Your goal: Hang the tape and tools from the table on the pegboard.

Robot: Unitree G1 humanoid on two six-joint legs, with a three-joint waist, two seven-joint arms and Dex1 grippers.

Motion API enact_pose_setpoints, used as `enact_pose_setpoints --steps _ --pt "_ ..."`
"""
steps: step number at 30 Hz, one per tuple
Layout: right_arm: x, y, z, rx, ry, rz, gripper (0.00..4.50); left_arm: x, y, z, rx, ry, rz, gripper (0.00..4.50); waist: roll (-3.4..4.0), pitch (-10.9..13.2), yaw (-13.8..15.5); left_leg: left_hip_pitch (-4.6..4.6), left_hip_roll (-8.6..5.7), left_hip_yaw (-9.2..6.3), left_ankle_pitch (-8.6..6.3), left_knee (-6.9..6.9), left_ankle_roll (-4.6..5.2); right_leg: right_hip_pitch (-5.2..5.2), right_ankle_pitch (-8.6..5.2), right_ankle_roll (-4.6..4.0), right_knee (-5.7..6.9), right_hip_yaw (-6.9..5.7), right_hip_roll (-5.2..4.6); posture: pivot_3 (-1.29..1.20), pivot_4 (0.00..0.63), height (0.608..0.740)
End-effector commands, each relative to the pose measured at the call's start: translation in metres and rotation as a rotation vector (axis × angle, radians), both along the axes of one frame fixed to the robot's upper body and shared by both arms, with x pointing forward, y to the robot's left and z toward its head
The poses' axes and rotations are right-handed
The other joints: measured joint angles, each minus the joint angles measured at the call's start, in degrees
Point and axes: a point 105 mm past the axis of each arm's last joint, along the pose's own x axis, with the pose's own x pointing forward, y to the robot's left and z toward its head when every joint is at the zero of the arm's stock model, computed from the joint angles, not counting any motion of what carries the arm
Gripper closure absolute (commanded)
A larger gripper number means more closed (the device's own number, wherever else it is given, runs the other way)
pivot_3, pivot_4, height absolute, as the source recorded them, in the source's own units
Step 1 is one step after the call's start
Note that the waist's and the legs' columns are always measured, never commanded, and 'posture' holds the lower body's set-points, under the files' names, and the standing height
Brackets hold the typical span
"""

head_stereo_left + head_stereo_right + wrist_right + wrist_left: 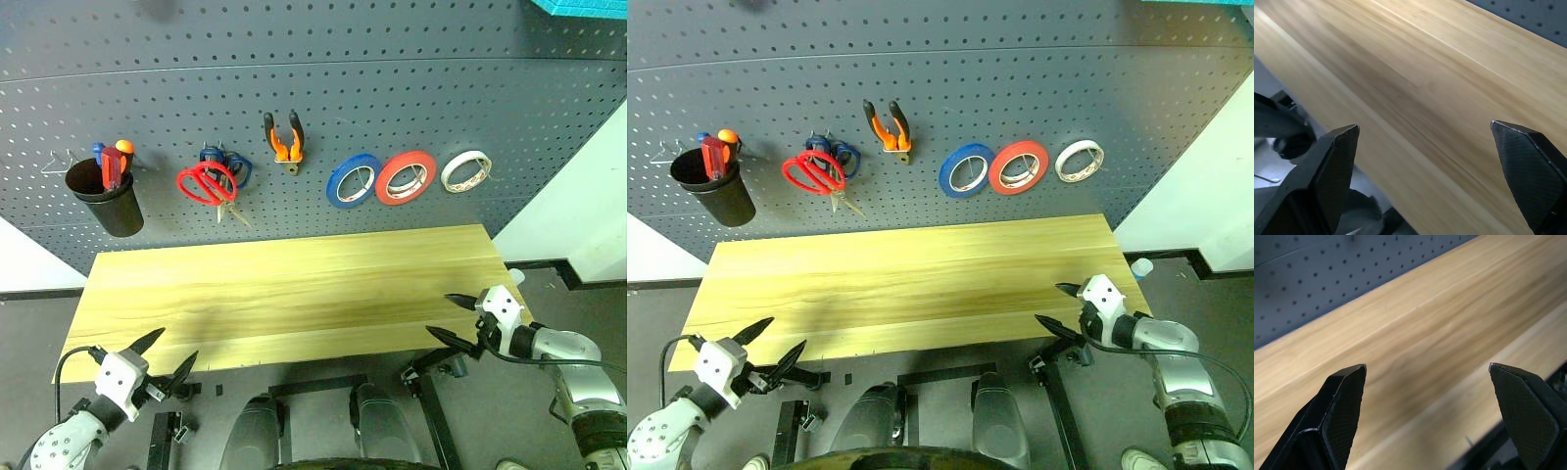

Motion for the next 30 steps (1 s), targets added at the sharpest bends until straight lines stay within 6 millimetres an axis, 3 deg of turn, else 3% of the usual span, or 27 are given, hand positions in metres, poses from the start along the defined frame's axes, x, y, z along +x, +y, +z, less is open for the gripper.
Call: enact_pose_setpoints --steps 1,15,30 --pt "0.006 -0.005 0.003 -0.008 -0.037 -0.025 0.00 0.004 -0.003 0.000 -0.010 -0.008 -0.002 0.30 0.04 -0.1 0.0 0.00 0.00 0.00 0.00 0.00 0.00 0.00 0.00 0.00 0.00 0.00 0.00 -0.03 0.121 0.729" --pt "0.004 -0.005 -0.008 -0.004 -0.043 -0.058 0.00 0.007 -0.012 -0.007 -0.013 0.015 -0.011 0.30 0.30 -1.2 0.0 0.02 0.00 0.01 0.00 -0.01 0.01 0.01 0.00 0.02 0.00 0.00 0.01 -0.04 0.096 0.729" --pt "0.007 0.004 -0.004 0.010 -0.047 -0.041 0.00 0.010 -0.021 0.002 -0.016 0.009 -0.031 0.30 0.32 -1.3 0.0 0.00 0.00 0.00 -0.01 -0.02 0.01 -0.02 -0.03 0.03 -0.03 0.00 0.01 -0.04 0.138 0.729"
